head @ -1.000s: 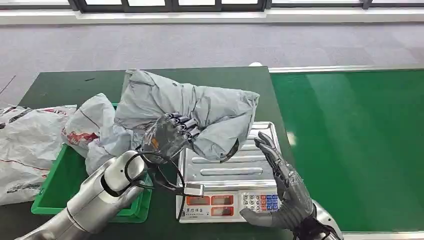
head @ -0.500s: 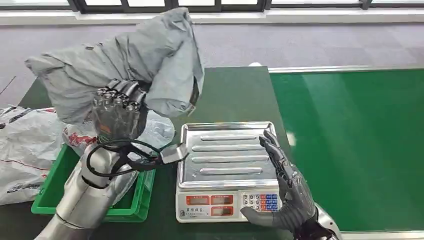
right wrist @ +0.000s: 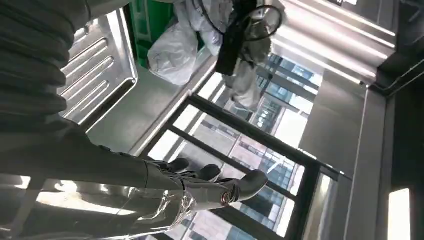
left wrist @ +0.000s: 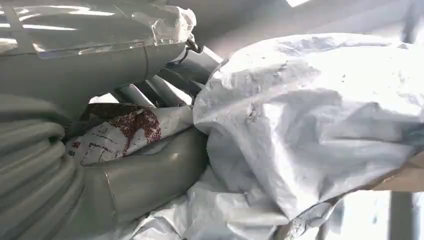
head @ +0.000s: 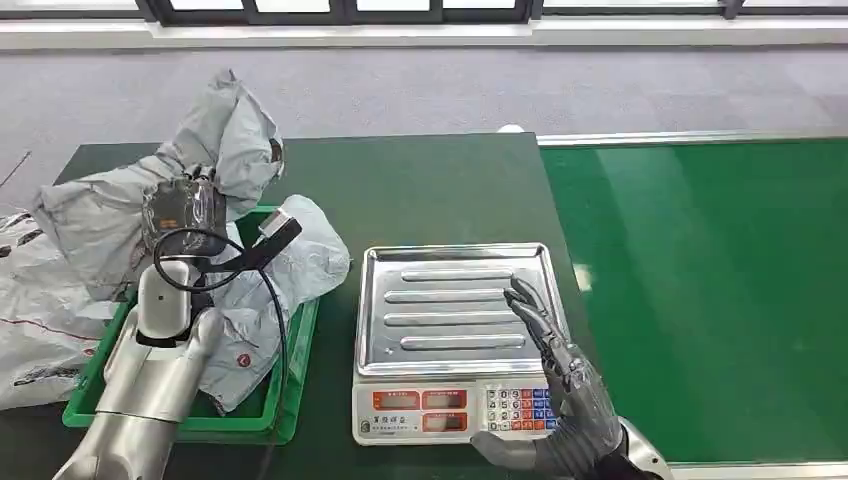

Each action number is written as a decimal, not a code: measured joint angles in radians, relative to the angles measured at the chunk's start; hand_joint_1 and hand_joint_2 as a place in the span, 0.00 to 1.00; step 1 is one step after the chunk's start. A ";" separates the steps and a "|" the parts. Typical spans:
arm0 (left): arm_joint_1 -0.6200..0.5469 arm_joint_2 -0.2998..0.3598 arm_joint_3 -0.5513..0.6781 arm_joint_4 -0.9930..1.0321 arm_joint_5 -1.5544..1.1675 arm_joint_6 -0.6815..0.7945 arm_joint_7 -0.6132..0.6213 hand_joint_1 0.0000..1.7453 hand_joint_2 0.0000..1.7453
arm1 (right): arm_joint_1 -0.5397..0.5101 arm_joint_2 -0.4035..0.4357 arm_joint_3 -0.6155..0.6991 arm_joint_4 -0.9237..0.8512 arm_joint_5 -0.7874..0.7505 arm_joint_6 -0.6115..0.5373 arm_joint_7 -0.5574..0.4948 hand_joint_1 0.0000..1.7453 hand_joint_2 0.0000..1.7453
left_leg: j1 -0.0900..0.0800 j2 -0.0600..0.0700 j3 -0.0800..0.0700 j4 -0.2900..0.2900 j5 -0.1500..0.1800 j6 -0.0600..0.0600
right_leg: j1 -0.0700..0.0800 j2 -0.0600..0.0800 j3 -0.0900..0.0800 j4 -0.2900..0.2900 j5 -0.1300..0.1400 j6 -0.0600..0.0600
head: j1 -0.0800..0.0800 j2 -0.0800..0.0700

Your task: Moved the parcel from conveyor to table for the left to box.

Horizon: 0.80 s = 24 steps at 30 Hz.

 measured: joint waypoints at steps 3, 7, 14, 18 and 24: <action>0.005 0.010 0.022 0.084 0.007 -0.049 0.012 1.00 1.00 | -0.013 0.000 0.000 0.001 -0.002 0.017 0.002 0.00 1.00 | 0.000 0.000 0.000 0.000 0.000 0.000 | 0.000 0.000 0.000 0.000 0.000 0.000 | 0.000 0.000; 0.019 0.024 0.045 0.156 0.028 -0.081 0.018 1.00 1.00 | -0.037 -0.002 0.000 0.008 -0.006 0.032 0.002 0.00 1.00 | 0.000 0.000 0.000 0.000 0.000 0.000 | 0.000 0.000 0.000 0.000 0.000 0.000 | 0.000 0.000; 0.040 0.041 0.067 0.200 0.087 -0.093 -0.007 1.00 1.00 | -0.057 -0.008 0.001 0.018 -0.009 0.033 0.015 0.00 1.00 | 0.000 0.000 -0.004 0.000 0.000 0.000 | 0.000 0.000 0.001 0.000 0.000 0.000 | 0.000 0.000; 0.057 0.041 0.070 0.191 0.100 -0.093 -0.013 0.50 1.00 | -0.057 -0.011 0.001 0.018 -0.008 0.032 0.021 0.00 1.00 | 0.000 0.000 -0.004 0.000 0.000 0.000 | 0.000 0.000 0.001 0.000 0.000 0.000 | 0.000 0.000; 0.102 0.031 0.081 0.133 0.279 0.054 -0.096 0.00 0.00 | -0.057 -0.011 0.001 0.018 -0.010 0.019 0.026 0.00 0.00 | 0.000 0.001 0.000 0.000 0.000 0.000 | 0.000 0.000 -0.001 0.000 0.000 0.000 | 0.000 0.000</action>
